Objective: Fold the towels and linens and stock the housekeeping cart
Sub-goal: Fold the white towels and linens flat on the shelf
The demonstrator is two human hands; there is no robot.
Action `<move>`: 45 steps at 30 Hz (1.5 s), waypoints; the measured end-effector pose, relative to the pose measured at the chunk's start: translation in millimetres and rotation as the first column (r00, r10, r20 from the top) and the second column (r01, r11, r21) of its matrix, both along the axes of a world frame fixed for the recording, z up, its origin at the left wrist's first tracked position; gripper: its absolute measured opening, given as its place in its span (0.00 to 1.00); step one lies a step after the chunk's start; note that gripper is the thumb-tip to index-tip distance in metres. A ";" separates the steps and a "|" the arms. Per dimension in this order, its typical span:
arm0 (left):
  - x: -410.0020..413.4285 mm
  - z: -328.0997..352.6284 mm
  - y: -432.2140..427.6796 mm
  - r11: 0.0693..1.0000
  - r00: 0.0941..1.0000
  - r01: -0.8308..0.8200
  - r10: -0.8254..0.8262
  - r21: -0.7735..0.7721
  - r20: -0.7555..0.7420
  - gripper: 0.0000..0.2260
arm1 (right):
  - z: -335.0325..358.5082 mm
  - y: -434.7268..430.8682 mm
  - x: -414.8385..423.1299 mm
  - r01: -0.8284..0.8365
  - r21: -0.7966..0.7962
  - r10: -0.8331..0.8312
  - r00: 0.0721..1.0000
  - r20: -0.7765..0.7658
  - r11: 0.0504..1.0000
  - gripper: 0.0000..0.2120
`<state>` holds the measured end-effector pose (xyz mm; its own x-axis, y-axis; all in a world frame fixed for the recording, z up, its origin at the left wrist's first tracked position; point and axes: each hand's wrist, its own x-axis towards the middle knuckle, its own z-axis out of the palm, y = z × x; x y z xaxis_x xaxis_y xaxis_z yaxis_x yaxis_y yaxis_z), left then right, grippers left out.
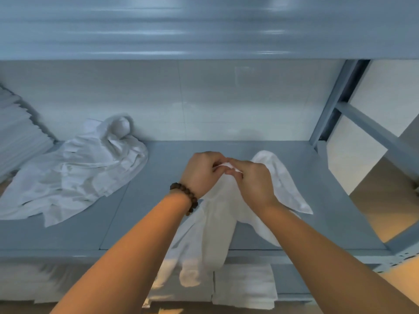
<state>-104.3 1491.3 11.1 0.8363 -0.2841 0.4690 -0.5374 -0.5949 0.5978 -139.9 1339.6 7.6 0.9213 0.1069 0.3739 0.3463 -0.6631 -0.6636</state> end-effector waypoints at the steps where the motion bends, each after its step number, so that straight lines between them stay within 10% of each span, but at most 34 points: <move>1: -1.0 -4.6 6.0 1.000 1.000 0.006 -0.007 -0.024 -0.010 0.04 | 0.0 1.5 0.3 -0.015 -0.012 0.015 1.000 0.025 1.000 0.09; 12: -1.3 -89.5 78.8 0.954 0.966 -0.020 0.097 0.301 -0.241 0.07 | 7.7 -22.5 2.0 0.155 0.008 -0.154 0.968 0.197 0.988 0.06; 17: -1.3 -60.8 36.8 0.990 0.985 0.133 -0.126 0.054 -0.117 0.22 | 15.5 -30.9 -3.5 0.111 -0.058 -0.097 0.973 0.208 0.992 0.09; 24: 15.2 -36.5 17.2 0.948 0.973 0.196 -0.157 0.249 -0.169 0.09 | 15.7 -59.1 -7.0 0.191 -0.036 -0.176 0.951 0.253 0.981 0.08; 30: 33.6 -46.4 38.2 0.784 0.996 0.084 -0.050 0.615 -0.072 0.13 | 11.7 -76.5 -4.4 0.252 0.052 -0.257 0.937 0.237 0.966 0.06; 45: 60.6 2.5 123.2 0.418 0.946 -0.308 0.227 0.855 0.230 0.12 | 32.7 -125.5 35.6 0.528 0.183 -0.557 0.808 0.192 0.829 0.09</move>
<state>-43.7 1614.5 13.5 0.9249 -0.3415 0.1673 -0.2670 -0.8964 -0.3537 -104.3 1214.1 40.3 0.7030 -0.4421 0.5571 0.1031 -0.7117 -0.6949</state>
